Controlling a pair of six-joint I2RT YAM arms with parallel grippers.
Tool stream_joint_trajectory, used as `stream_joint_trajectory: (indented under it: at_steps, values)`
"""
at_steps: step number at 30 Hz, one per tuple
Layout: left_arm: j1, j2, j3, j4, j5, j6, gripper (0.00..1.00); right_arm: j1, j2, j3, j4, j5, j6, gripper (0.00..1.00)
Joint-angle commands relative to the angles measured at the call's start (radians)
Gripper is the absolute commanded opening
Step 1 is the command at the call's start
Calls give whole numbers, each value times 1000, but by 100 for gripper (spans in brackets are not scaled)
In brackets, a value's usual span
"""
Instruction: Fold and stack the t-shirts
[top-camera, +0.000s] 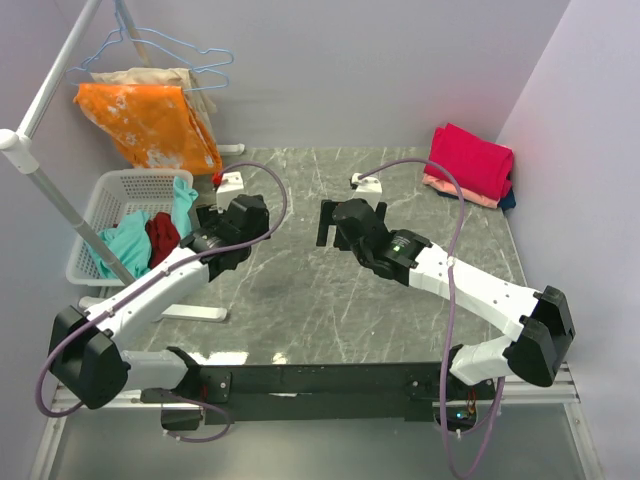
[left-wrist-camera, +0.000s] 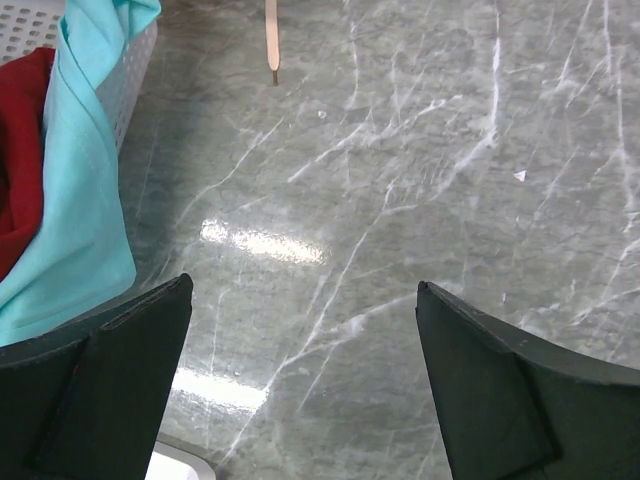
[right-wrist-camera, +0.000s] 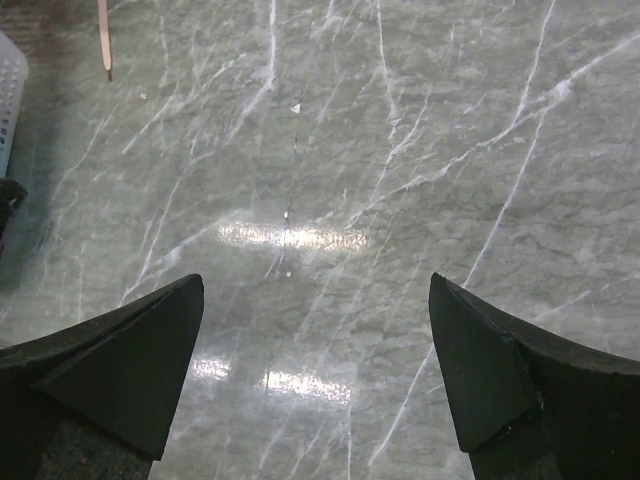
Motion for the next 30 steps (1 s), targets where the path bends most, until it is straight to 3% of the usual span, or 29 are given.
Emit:
stream_joint_trajectory:
  at_steps: [1, 9, 15, 22, 28, 30]
  values:
    - [-3, 1, 38, 7, -32, -1, 99, 7, 16, 28, -3, 20, 6, 100]
    - [8, 11, 89, -78, -158, -84, 100, 7, 59, 63, 3, 8, -13, 100]
    - [200, 126, 214, -174, -77, -110, 99, 8, 56, 51, 20, 5, -24, 100]
    - [301, 358, 444, -335, -160, -157, 89, 7, 62, 43, 29, -11, -37, 100]
    - [368, 452, 500, -433, -150, -248, 71, 7, 57, 34, 21, 0, -57, 100]
    - [391, 462, 501, -457, -152, -280, 69, 7, 56, 27, 23, 3, -62, 100]
